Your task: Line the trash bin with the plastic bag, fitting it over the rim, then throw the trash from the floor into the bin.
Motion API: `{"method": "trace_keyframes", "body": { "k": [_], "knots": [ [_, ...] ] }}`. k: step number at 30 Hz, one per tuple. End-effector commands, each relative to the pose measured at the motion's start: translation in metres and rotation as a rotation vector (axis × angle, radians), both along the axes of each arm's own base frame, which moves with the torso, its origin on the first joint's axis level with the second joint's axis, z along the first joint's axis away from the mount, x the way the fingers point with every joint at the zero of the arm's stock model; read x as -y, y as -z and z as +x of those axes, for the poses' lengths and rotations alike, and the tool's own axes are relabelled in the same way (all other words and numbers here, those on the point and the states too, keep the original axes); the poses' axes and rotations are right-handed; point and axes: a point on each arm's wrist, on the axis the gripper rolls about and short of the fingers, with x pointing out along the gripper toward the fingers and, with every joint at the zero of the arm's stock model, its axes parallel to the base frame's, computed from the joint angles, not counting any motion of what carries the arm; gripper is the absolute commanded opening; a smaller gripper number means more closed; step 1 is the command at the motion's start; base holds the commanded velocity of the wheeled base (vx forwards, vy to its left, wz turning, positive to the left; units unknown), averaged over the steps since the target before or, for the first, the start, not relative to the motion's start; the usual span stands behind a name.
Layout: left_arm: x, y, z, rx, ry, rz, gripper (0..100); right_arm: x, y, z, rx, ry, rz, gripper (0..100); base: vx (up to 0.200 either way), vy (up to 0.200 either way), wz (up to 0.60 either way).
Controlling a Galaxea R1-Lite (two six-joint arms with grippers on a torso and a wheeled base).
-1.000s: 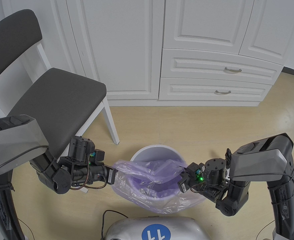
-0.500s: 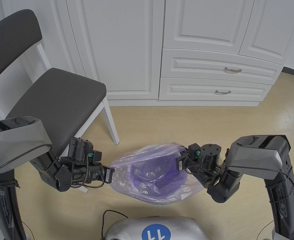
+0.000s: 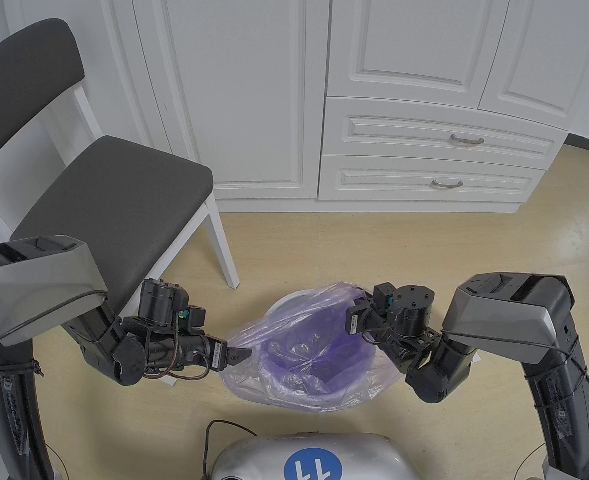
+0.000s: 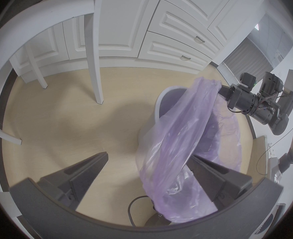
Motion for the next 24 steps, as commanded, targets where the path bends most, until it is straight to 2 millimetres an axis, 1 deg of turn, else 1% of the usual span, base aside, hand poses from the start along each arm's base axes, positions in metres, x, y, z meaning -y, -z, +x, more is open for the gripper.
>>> {"method": "trace_keyframes", "body": {
  "k": [1, 2, 3, 5, 7, 8, 10, 11, 13, 14, 15, 17, 18, 19, 20, 21, 24],
  "knots": [
    [0.002, -0.019, -0.006, 0.042, 0.012, -0.016, 100, -0.007, -0.004, 0.001, 0.012, -0.011, 0.036, 0, 0.000, 0.000, 0.00],
    [0.005, -0.027, -0.012, 0.059, 0.025, -0.023, 100, -0.011, -0.006, 0.004, 0.021, -0.012, 0.063, 0, 0.000, 0.000, 0.00],
    [0.008, -0.029, -0.013, 0.065, 0.033, -0.024, 100, -0.011, -0.006, 0.005, 0.021, -0.012, 0.072, 0, 0.000, 0.000, 0.00],
    [0.012, -0.028, -0.013, 0.064, 0.038, -0.021, 100, -0.014, -0.002, 0.007, 0.012, -0.011, 0.093, 0, 0.000, 0.000, 0.00],
    [0.015, -0.025, -0.013, 0.065, 0.045, -0.010, 100, -0.016, -0.001, 0.009, 0.017, -0.010, 0.108, 0, 0.000, 0.000, 0.00],
    [0.016, -0.021, -0.013, 0.063, 0.047, 0.011, 100, -0.017, -0.001, 0.014, 0.028, -0.007, 0.127, 0, 0.000, 0.000, 0.00],
    [0.019, -0.020, -0.013, 0.072, 0.050, 0.027, 100, -0.018, -0.002, 0.016, 0.036, -0.006, 0.138, 0, 0.000, 0.000, 0.00],
    [0.024, -0.023, -0.009, 0.107, 0.041, 0.048, 100, -0.019, -0.004, 0.021, 0.048, -0.001, 0.166, 0, 0.000, 0.000, 0.00],
    [0.034, -0.028, 0.002, 0.146, 0.040, 0.051, 100, -0.020, -0.001, 0.026, 0.046, 0.003, 0.201, 0, 0.000, 0.000, 0.00],
    [0.035, -0.028, 0.003, 0.150, 0.040, 0.051, 100, -0.020, 0.000, 0.026, 0.045, 0.004, 0.203, 0, 0.000, 0.000, 0.00],
    [0.043, -0.022, 0.010, 0.151, 0.050, 0.059, 100, -0.023, 0.002, 0.031, 0.049, 0.008, 0.232, 0, 0.000, 0.000, 0.00],
    [0.052, -0.014, 0.017, 0.163, 0.053, 0.080, 100, -0.028, 0.001, 0.039, 0.079, 0.029, 0.279, 0, 0.000, 0.000, 0.00],
    [0.053, -0.013, 0.019, 0.168, 0.050, 0.085, 100, -0.029, 0.002, 0.041, 0.084, 0.037, 0.286, 0, 0.000, 0.000, 0.00],
    [0.057, -0.009, 0.025, 0.177, 0.033, 0.094, 100, -0.031, 0.003, 0.045, 0.096, 0.064, 0.296, 0, 0.000, 0.000, 0.00],
    [0.057, -0.009, 0.025, 0.177, 0.033, 0.094, 100, -0.031, 0.003, 0.045, 0.096, 0.064, 0.296, 0, 0.000, 0.000, 0.00],
    [0.059, -0.003, 0.032, 0.182, 0.013, 0.101, 100, -0.030, 0.004, 0.048, 0.093, 0.080, 0.299, 0, 0.000, 0.000, 0.00],
    [0.058, -0.003, 0.035, 0.182, 0.003, 0.100, 100, -0.025, 0.004, 0.053, 0.094, 0.092, 0.305, 0, 0.000, 0.000, 0.00]
  ]
}}
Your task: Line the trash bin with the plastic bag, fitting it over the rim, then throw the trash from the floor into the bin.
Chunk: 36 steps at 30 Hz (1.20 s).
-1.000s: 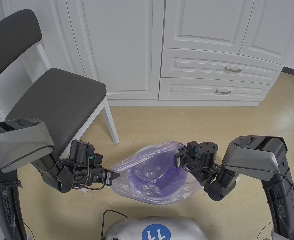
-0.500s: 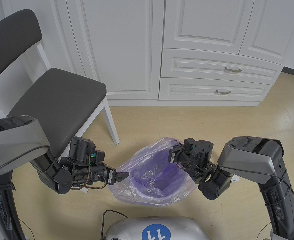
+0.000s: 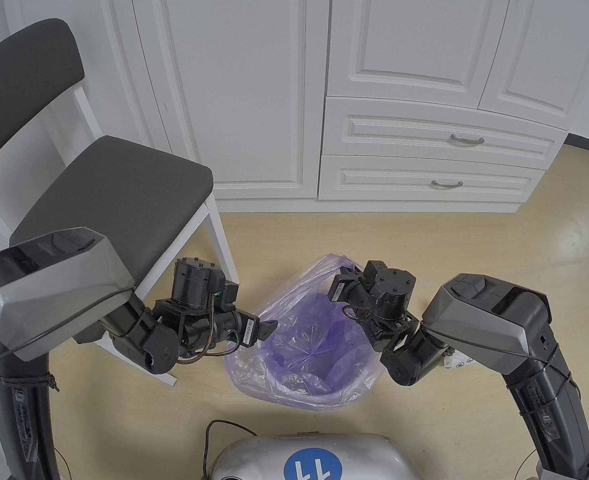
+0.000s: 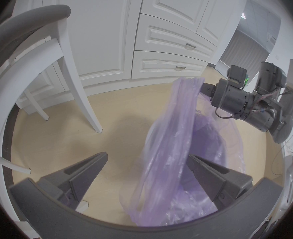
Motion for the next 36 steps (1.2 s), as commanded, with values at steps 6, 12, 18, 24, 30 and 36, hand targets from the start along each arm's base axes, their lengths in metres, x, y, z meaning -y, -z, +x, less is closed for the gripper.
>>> {"method": "trace_keyframes", "body": {
  "k": [6, 12, 18, 24, 30, 36],
  "knots": [
    [-0.001, 0.011, 0.030, 0.032, -0.178, -0.012, 100, 0.005, 0.014, 0.017, -0.017, 0.039, 0.024, 0, 0.000, 0.000, 0.00],
    [-0.013, 0.005, 0.043, 0.049, -0.238, -0.068, 100, 0.015, 0.007, 0.009, -0.050, 0.040, -0.002, 100, 0.000, 0.000, 0.00],
    [-0.012, -0.001, 0.040, 0.033, -0.217, -0.127, 100, 0.029, -0.036, -0.020, -0.091, -0.028, -0.038, 100, 0.000, 0.000, 0.00],
    [-0.010, -0.003, 0.021, 0.003, -0.127, -0.156, 100, 0.049, -0.051, -0.031, -0.218, -0.026, -0.099, 100, 0.000, 0.000, 0.00],
    [-0.010, -0.005, 0.019, 0.015, -0.100, -0.181, 100, 0.061, -0.049, -0.035, -0.304, -0.029, -0.140, 100, 0.000, 0.000, 0.00],
    [-0.014, -0.003, 0.023, 0.017, -0.111, -0.183, 100, 0.079, -0.038, -0.037, -0.365, -0.009, -0.280, 100, 0.000, 0.000, 0.00]
  ]
}}
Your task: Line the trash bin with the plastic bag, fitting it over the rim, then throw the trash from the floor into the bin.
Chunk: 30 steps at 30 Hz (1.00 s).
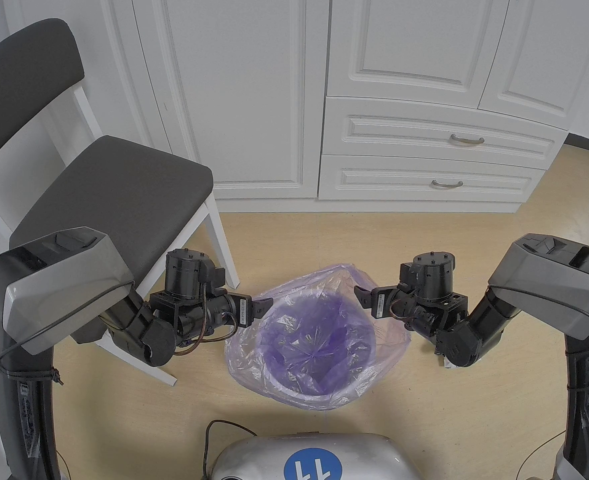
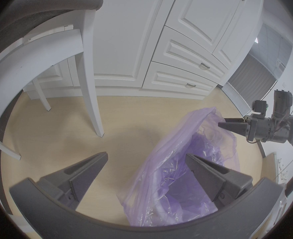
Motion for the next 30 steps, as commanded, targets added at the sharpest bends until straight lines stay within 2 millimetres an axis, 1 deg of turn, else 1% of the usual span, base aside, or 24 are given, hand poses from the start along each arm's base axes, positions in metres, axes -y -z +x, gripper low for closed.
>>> {"method": "trace_keyframes", "body": {
  "k": [1, 4, 5, 7, 11, 13, 19, 23, 24, 26, 30],
  "knots": [
    [-0.004, 0.000, 0.002, -0.006, -0.009, 0.001, 100, 0.017, -0.002, 0.000, -0.015, 0.020, -0.054, 100, 0.000, 0.000, 0.00],
    [-0.009, 0.004, 0.007, -0.033, -0.026, 0.012, 100, 0.025, 0.011, 0.004, -0.077, 0.035, -0.094, 100, 0.000, 0.000, 0.00],
    [-0.009, 0.004, 0.007, -0.033, -0.026, 0.012, 100, 0.025, 0.011, 0.004, -0.077, 0.035, -0.094, 100, 0.000, 0.000, 0.00],
    [-0.016, 0.006, 0.013, -0.068, -0.047, 0.023, 100, 0.029, 0.020, 0.012, -0.113, 0.051, -0.105, 100, 0.000, 0.000, 0.00],
    [-0.025, 0.017, 0.027, -0.109, -0.082, 0.029, 100, 0.033, 0.037, 0.029, -0.116, 0.087, -0.097, 100, 0.000, 0.000, 0.00],
    [-0.028, 0.022, 0.034, -0.117, -0.106, 0.010, 100, 0.030, 0.043, 0.039, -0.102, 0.105, -0.064, 100, 0.000, 0.000, 0.00],
    [-0.031, 0.028, 0.050, -0.109, -0.144, -0.026, 100, 0.020, 0.042, 0.059, -0.065, 0.162, 0.088, 100, 0.000, 0.000, 0.00],
    [-0.029, 0.030, 0.057, -0.113, -0.175, -0.073, 100, 0.020, 0.049, 0.065, -0.075, 0.179, 0.117, 100, 0.000, 0.000, 0.00],
    [-0.028, 0.031, 0.059, -0.115, -0.183, -0.086, 100, 0.021, 0.054, 0.067, -0.085, 0.185, 0.115, 100, 0.000, 0.000, 0.00],
    [-0.028, 0.032, 0.060, -0.120, -0.184, -0.086, 100, 0.023, 0.062, 0.068, -0.096, 0.190, 0.111, 100, 0.000, 0.000, 0.00],
    [-0.029, 0.036, 0.059, -0.156, -0.187, -0.069, 100, 0.025, 0.067, 0.068, -0.130, 0.197, 0.093, 100, 0.000, 0.000, 0.00]
  ]
}}
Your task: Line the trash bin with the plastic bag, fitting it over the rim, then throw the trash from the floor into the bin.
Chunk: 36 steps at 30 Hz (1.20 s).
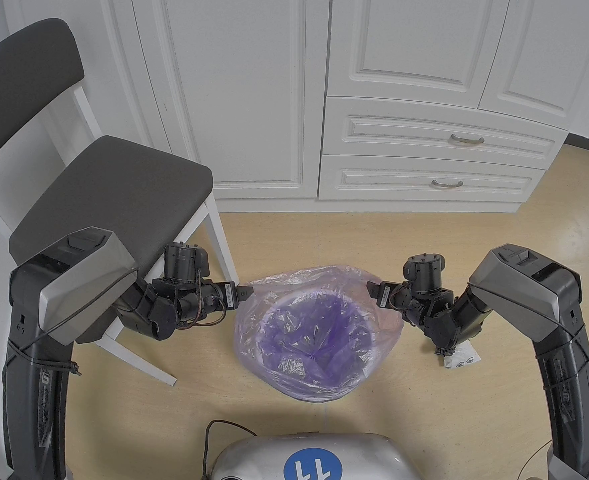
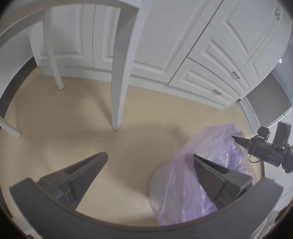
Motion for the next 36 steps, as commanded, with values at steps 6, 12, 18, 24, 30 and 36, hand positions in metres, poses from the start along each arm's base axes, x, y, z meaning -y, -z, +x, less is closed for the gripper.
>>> {"method": "trace_keyframes", "body": {
  "k": [6, 12, 18, 24, 30, 36],
  "knots": [
    [-0.001, 0.010, 0.004, -0.142, -0.033, 0.070, 100, 0.005, 0.017, 0.000, -0.102, 0.011, -0.033, 100, 0.000, 0.000, 0.00],
    [-0.001, 0.015, 0.004, -0.176, -0.049, 0.104, 100, 0.006, 0.021, -0.003, -0.157, 0.012, -0.054, 100, 0.000, 0.000, 0.00],
    [-0.002, 0.014, 0.000, -0.275, -0.033, 0.154, 100, 0.006, 0.024, -0.006, -0.190, 0.009, -0.071, 100, 0.000, 0.000, 0.00],
    [-0.006, -0.002, -0.002, -0.284, -0.039, 0.152, 100, 0.007, -0.005, -0.009, -0.147, 0.011, -0.048, 100, 0.000, 0.000, 0.00],
    [-0.008, -0.041, -0.017, -0.223, -0.024, 0.131, 100, 0.009, -0.054, -0.024, -0.081, -0.001, -0.033, 100, 0.000, 0.000, 0.00],
    [-0.006, -0.058, -0.028, -0.198, -0.010, 0.127, 100, 0.003, -0.068, -0.047, -0.088, -0.052, -0.071, 100, 0.000, 0.000, 0.00]
  ]
}}
